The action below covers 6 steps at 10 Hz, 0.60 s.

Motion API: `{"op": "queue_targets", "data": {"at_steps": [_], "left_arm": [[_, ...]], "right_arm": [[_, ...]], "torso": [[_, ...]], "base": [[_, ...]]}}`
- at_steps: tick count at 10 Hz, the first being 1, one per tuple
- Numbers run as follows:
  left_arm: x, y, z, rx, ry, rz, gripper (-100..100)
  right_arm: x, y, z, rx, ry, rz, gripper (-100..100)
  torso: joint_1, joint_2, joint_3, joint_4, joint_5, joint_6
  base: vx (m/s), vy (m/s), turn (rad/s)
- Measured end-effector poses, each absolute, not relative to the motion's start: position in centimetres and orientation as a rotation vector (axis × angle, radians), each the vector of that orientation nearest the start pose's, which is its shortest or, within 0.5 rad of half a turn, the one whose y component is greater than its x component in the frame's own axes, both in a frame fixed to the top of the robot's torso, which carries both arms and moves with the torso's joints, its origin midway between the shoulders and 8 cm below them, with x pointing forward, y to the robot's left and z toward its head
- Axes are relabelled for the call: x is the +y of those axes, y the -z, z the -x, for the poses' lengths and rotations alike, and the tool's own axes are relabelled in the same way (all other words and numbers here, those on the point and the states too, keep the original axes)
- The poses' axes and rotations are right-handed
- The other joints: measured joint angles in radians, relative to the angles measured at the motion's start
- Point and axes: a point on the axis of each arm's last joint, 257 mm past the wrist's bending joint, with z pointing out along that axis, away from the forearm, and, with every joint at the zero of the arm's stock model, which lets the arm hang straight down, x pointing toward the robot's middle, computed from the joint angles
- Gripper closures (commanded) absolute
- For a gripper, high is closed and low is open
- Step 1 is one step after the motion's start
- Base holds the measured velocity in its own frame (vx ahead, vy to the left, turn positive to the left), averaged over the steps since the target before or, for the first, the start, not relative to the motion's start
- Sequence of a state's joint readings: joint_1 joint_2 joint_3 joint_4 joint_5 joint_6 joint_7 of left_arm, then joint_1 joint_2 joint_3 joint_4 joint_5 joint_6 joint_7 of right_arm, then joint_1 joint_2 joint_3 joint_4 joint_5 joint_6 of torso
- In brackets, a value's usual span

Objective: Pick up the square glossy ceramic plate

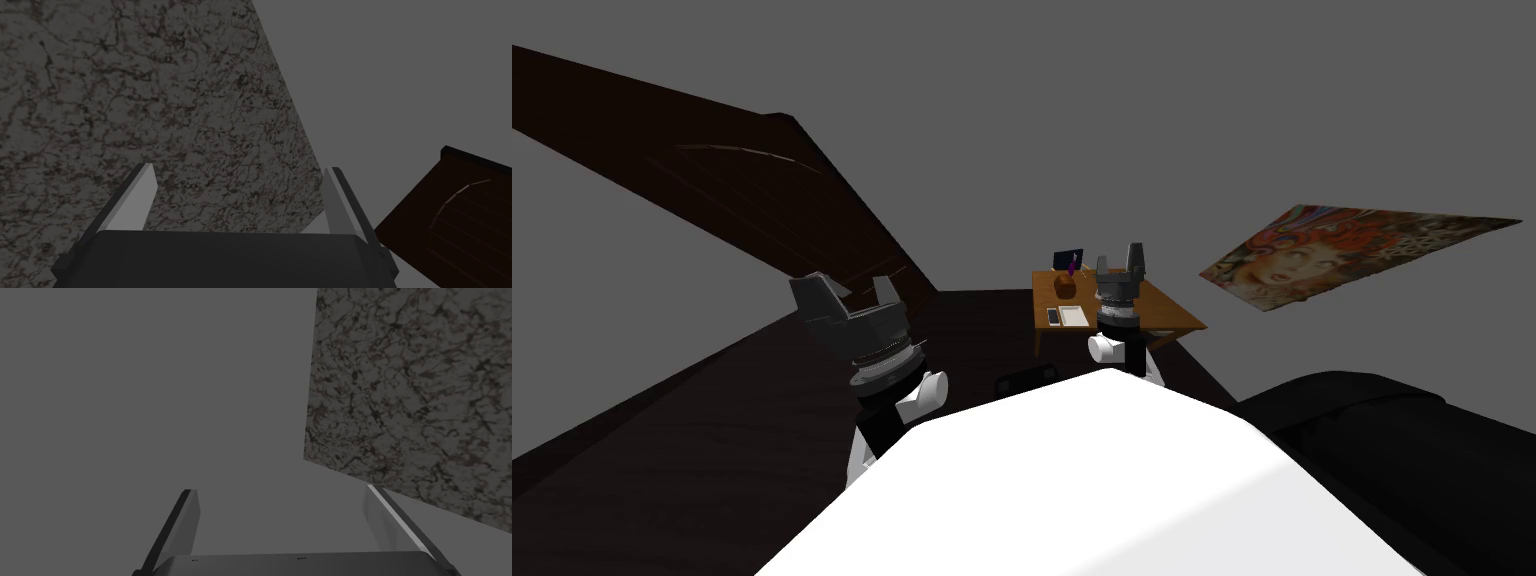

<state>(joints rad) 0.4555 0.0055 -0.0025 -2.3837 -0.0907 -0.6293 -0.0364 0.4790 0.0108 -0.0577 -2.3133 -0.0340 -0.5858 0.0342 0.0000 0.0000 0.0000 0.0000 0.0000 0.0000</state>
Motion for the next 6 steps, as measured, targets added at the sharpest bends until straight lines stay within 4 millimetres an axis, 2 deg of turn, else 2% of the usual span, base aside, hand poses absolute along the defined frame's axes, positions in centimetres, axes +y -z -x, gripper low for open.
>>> {"op": "queue_targets", "data": {"at_steps": [3, 6], "left_arm": [[24.9, -10.1, -29.8, 0.483, 1.282, 0.366, 0], [24.9, -10.1, -29.8, 0.483, 1.282, 0.366, 0]], "right_arm": [[-28.3, -5.0, -32.9, 0.581, -1.255, -0.524, -100], [-26.0, -2.8, -35.4, 0.718, -1.215, -0.497, -100]], "torso": [[-0.001, 0.0, 0.0, 0.0, 0.0, 0.0], [-0.001, 0.0, 0.0, 0.0, 0.0, 0.0]], "base": [[-0.002, -0.009, 0.009], [-0.004, -0.018, 0.015]]}}
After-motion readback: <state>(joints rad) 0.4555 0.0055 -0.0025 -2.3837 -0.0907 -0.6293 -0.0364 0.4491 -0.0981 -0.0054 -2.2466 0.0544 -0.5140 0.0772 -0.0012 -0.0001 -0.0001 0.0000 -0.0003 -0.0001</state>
